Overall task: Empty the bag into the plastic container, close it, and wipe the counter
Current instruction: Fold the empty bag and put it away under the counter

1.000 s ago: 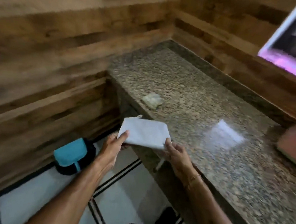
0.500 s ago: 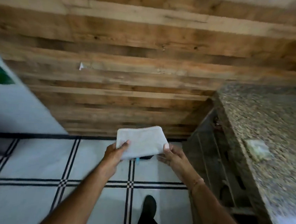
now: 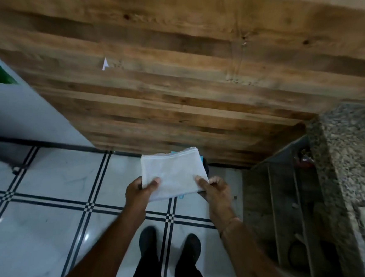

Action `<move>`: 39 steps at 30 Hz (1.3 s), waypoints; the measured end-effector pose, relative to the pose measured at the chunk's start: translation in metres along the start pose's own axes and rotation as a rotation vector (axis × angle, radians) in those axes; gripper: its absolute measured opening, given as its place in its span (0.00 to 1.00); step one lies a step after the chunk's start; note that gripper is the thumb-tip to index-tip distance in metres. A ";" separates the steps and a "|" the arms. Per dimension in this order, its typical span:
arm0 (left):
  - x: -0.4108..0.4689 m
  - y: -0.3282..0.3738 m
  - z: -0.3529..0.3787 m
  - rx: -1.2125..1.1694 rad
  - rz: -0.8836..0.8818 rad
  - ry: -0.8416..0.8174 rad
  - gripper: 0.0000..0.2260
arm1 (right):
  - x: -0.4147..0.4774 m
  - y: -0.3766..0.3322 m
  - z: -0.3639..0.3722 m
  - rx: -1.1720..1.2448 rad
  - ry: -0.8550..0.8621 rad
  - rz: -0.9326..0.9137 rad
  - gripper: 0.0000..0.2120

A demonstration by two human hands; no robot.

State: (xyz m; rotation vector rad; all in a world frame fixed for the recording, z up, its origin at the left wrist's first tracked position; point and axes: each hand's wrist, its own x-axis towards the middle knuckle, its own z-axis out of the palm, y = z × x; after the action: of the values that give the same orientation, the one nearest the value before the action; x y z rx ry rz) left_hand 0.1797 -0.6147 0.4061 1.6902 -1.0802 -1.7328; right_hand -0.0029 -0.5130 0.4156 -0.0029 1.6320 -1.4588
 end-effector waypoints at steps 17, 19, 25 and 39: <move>0.209 -0.122 0.028 0.069 -0.377 0.099 0.24 | 0.218 0.163 0.016 -0.371 0.249 0.198 0.02; 0.240 -0.150 0.032 0.086 -0.351 0.143 0.24 | 0.258 0.203 0.010 -0.348 0.288 0.232 0.06; 0.323 -0.224 0.031 -0.004 -0.373 0.224 0.21 | 0.354 0.315 0.004 -0.571 0.215 0.326 0.24; 0.359 -0.275 0.038 -0.159 -0.419 0.200 0.21 | 0.387 0.363 0.011 -0.439 0.311 0.166 0.13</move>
State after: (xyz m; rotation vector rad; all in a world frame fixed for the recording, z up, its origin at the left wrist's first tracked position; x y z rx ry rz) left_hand 0.1504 -0.7372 -0.0299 2.0369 -0.5087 -1.7842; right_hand -0.0235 -0.6238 -0.1027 0.1135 2.1254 -0.9883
